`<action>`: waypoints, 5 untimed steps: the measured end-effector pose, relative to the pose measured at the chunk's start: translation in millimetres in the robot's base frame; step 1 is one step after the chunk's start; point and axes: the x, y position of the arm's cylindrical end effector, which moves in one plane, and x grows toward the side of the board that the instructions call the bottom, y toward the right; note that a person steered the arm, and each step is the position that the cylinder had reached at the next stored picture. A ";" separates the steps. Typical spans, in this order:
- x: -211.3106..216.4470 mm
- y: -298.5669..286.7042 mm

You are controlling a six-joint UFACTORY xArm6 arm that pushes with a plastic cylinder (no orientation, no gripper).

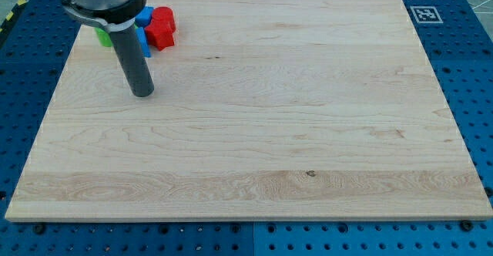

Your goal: Point your arm at the yellow hexagon

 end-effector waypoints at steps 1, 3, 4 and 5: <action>0.0 -2.8; 5.0 -9.0; 13.4 -34.2; 29.3 -63.6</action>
